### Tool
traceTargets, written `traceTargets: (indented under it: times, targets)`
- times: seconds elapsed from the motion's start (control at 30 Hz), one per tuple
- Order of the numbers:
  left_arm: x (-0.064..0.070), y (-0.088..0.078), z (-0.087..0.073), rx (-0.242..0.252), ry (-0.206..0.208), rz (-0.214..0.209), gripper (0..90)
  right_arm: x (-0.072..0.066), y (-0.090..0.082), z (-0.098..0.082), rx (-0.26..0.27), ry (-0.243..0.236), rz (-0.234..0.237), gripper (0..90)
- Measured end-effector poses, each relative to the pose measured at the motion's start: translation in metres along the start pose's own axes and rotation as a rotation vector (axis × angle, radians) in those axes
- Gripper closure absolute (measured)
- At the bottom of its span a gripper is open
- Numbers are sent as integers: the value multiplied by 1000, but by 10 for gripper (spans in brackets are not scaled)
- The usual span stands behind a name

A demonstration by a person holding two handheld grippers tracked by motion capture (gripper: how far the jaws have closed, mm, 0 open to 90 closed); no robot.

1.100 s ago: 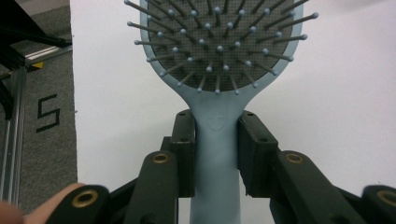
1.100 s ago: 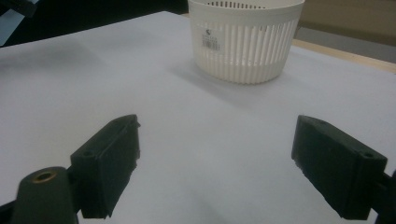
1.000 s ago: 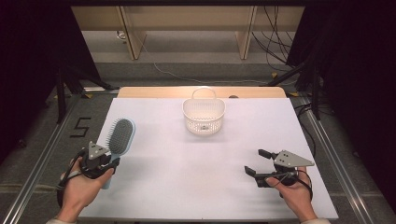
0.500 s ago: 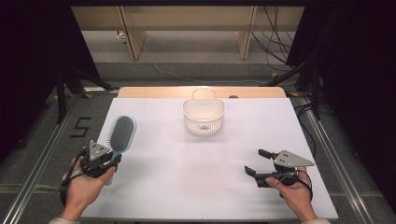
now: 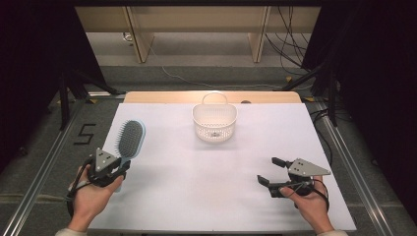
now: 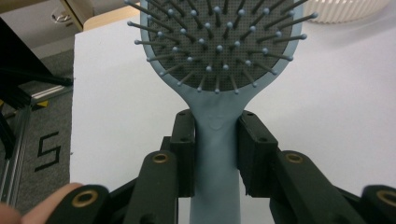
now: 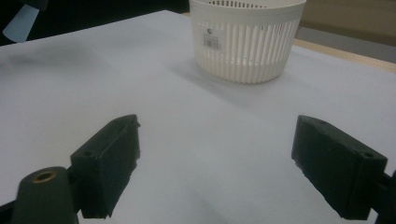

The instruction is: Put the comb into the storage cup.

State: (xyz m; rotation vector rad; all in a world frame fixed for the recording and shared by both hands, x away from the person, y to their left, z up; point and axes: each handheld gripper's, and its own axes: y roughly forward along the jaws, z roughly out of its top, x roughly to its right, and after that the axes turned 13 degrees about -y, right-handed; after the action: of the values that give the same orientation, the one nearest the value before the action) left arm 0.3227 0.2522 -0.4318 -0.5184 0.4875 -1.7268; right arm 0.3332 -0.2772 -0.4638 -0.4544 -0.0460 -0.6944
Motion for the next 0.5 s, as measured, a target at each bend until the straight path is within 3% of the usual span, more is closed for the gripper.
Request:
traceTargets:
  times: [0.5]
  targets:
    - [4,1,0,51,6,-20,700,0,0,0,1,1,2,159]
